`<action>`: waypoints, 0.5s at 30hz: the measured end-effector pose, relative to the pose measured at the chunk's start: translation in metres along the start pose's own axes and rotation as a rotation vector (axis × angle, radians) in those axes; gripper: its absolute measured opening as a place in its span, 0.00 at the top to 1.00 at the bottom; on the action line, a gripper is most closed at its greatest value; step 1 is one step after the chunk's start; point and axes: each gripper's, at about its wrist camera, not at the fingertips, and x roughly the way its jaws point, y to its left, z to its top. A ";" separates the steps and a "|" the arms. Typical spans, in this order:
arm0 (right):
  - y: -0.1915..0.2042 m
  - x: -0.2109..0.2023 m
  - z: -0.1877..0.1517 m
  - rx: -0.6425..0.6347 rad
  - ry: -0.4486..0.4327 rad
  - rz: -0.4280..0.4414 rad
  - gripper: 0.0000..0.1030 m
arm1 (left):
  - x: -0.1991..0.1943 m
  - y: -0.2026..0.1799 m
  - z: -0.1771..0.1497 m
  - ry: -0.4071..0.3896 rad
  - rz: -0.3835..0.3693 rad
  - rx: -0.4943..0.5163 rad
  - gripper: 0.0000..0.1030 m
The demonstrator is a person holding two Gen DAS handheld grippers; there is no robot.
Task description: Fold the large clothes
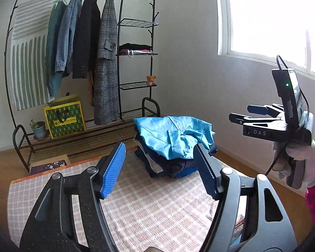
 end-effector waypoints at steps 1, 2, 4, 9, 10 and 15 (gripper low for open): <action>0.005 -0.010 -0.005 0.004 -0.010 0.003 0.24 | -0.012 0.001 -0.005 -0.002 -0.002 0.001 0.30; 0.010 -0.020 -0.010 0.009 -0.022 0.010 0.23 | -0.024 0.000 -0.011 -0.005 -0.003 0.004 0.29; 0.020 -0.038 -0.024 0.029 -0.042 0.032 0.20 | -0.044 0.000 -0.022 -0.010 -0.004 0.011 0.22; 0.046 -0.067 -0.057 0.020 -0.072 0.041 0.11 | -0.079 0.004 -0.048 -0.023 -0.005 0.006 0.11; 0.051 -0.068 -0.062 0.015 -0.077 0.036 0.08 | -0.082 0.004 -0.052 -0.024 -0.007 0.008 0.08; 0.068 -0.067 -0.090 0.028 -0.079 0.022 0.05 | -0.087 0.007 -0.072 -0.034 0.009 0.034 0.02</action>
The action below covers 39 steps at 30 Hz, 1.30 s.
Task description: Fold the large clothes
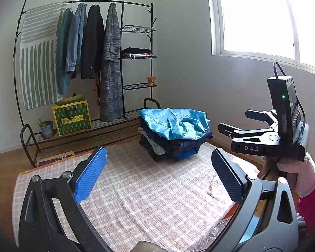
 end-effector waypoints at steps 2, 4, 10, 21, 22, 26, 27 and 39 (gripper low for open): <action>0.002 0.006 -0.008 0.028 0.006 0.007 0.04 | 0.003 0.001 -0.007 0.013 -0.009 -0.009 0.01; 0.003 0.013 -0.015 0.053 0.004 0.002 0.02 | 0.007 0.003 -0.015 0.022 -0.015 -0.025 0.01; 0.002 0.036 -0.034 0.103 0.011 -0.030 0.00 | 0.026 0.011 -0.033 0.053 -0.004 -0.063 0.01; 0.001 0.057 -0.058 0.107 0.023 -0.064 0.00 | 0.047 0.013 -0.050 0.092 0.048 -0.046 0.00; 0.000 0.058 -0.060 0.116 0.030 -0.067 0.00 | 0.049 0.012 -0.051 0.092 0.048 -0.045 0.00; -0.005 0.063 -0.062 0.145 0.038 -0.074 0.00 | 0.051 0.012 -0.053 0.078 0.064 -0.041 0.00; -0.006 0.062 -0.063 0.145 0.033 -0.078 0.00 | 0.052 0.012 -0.054 0.072 0.072 -0.040 0.00; 0.002 0.070 -0.071 0.106 0.056 -0.083 0.00 | 0.061 0.016 -0.067 0.102 0.094 -0.029 0.00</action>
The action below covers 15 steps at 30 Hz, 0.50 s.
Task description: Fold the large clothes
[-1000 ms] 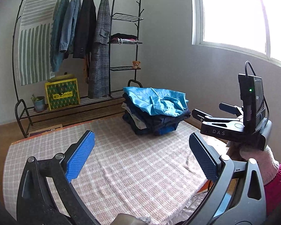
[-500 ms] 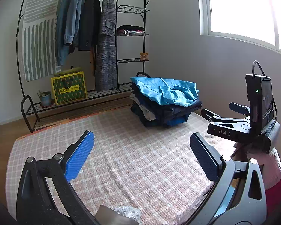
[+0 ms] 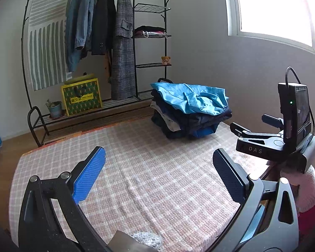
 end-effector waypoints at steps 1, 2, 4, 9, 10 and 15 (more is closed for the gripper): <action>0.001 0.000 -0.001 -0.005 0.002 0.000 0.00 | -0.001 0.000 0.000 -0.001 0.000 0.001 0.00; 0.002 0.001 -0.001 -0.009 0.003 0.001 0.00 | -0.001 0.000 0.000 0.000 0.000 0.002 0.00; 0.003 0.001 -0.001 -0.010 0.002 0.002 0.00 | 0.000 0.000 -0.001 0.003 -0.003 0.003 0.00; 0.002 0.000 -0.001 0.001 -0.001 0.004 0.00 | -0.001 -0.002 -0.002 0.003 -0.001 0.003 0.00; 0.001 0.000 0.000 0.005 0.000 0.005 0.00 | -0.001 -0.001 -0.003 0.003 -0.002 0.002 0.00; 0.000 0.002 -0.001 0.016 0.008 0.009 0.00 | -0.003 -0.002 -0.004 0.000 -0.005 0.009 0.00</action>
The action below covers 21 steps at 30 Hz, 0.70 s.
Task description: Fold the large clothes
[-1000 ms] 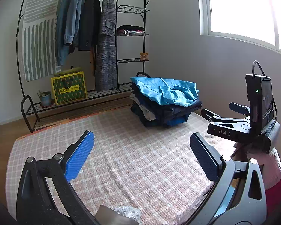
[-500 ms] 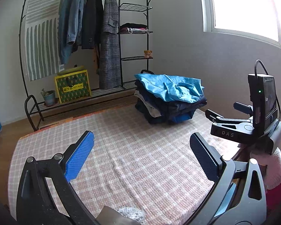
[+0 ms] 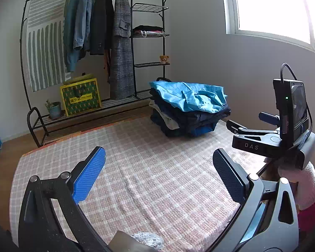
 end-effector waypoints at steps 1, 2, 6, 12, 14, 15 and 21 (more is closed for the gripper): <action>0.000 0.000 0.000 0.000 0.001 0.000 0.00 | 0.000 0.000 -0.001 -0.001 -0.002 0.000 0.00; 0.001 0.000 0.000 0.001 0.001 0.000 0.00 | -0.001 0.000 -0.002 -0.001 -0.004 0.001 0.00; 0.000 0.000 0.000 0.002 0.002 0.002 0.00 | 0.000 -0.001 -0.001 0.000 0.000 0.002 0.00; 0.003 0.002 -0.001 0.001 0.010 0.010 0.00 | -0.001 0.001 -0.003 0.000 -0.003 0.003 0.00; 0.003 0.001 -0.001 0.000 0.011 0.011 0.00 | -0.001 0.001 -0.002 -0.001 -0.003 0.003 0.00; 0.003 0.001 -0.001 0.001 0.011 0.011 0.00 | -0.001 0.001 -0.003 0.000 -0.004 0.004 0.00; 0.005 0.001 -0.002 0.000 0.015 0.013 0.00 | 0.000 0.000 -0.001 0.001 -0.002 0.003 0.00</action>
